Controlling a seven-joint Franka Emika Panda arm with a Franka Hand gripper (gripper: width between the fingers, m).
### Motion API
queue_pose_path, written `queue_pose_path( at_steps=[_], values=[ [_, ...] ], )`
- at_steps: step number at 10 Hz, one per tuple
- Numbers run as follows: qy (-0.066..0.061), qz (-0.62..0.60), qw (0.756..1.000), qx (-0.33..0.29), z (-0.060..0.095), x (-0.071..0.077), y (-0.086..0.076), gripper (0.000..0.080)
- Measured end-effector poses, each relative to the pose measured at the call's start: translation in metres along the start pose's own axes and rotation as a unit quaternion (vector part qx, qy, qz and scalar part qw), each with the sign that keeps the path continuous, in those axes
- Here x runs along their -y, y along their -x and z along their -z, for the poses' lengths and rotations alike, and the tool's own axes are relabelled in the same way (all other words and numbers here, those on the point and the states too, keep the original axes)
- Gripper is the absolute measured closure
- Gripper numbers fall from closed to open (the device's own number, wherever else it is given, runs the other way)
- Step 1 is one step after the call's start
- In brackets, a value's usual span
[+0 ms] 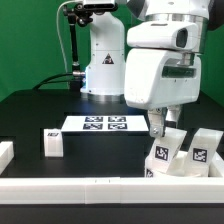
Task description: Assemble stool
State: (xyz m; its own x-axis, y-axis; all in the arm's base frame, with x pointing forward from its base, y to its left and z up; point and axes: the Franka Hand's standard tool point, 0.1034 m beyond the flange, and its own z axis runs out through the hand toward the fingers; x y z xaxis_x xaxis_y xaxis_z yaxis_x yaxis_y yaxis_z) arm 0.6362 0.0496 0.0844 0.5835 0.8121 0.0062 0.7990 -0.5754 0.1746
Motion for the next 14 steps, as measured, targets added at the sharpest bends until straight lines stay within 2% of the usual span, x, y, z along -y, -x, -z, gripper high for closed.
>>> queue_pose_path(
  at_steps=[3, 7, 11, 13, 14],
  values=[
    [0.0, -0.028, 1.0, 0.0, 0.0, 0.0, 0.0, 0.0461],
    [0.0, -0.178, 0.984, -0.001, 0.0, 0.0, 0.0, 0.0461],
    [0.001, -0.369, 0.929, -0.005, 0.0, 0.002, -0.003, 0.0461],
    [0.004, -0.462, 0.887, -0.013, 0.002, 0.004, -0.009, 0.0461],
    [0.004, -0.52, 0.854, -0.017, 0.003, 0.009, -0.015, 0.0461]
  ],
)
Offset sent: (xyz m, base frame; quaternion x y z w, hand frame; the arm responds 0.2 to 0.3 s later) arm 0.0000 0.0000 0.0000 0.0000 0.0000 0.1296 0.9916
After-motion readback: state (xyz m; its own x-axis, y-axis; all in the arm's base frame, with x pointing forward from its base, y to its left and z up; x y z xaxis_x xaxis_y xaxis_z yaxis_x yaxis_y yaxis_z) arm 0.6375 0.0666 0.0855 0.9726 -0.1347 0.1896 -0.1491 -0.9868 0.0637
